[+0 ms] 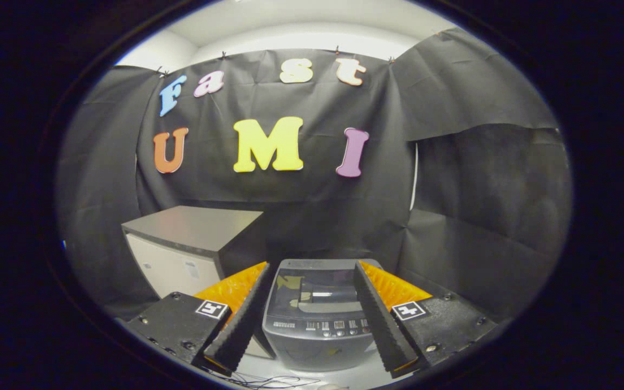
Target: Put the clothes into the washing machine and then close the washing machine lid.
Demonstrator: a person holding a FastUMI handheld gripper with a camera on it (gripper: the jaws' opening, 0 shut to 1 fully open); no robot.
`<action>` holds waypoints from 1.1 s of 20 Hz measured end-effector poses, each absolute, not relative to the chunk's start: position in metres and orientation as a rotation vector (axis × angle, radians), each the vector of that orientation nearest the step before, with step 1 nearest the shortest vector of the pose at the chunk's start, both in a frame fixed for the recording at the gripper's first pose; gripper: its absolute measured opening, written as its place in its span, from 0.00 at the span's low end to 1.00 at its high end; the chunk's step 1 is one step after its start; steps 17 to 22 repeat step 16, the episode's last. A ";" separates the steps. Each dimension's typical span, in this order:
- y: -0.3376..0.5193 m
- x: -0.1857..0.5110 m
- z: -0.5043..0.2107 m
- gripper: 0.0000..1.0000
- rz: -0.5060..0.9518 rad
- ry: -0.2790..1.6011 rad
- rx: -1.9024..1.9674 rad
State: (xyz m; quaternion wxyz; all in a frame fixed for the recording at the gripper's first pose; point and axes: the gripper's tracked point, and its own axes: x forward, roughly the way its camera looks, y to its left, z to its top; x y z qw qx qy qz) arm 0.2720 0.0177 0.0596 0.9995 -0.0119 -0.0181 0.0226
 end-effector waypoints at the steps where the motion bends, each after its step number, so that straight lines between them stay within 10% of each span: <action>1: 0.015 0.252 0.058 0.95 0.037 -0.047 -0.033; 22: -0.172 0.123 0.044 0.96 -0.048 -0.055 -0.023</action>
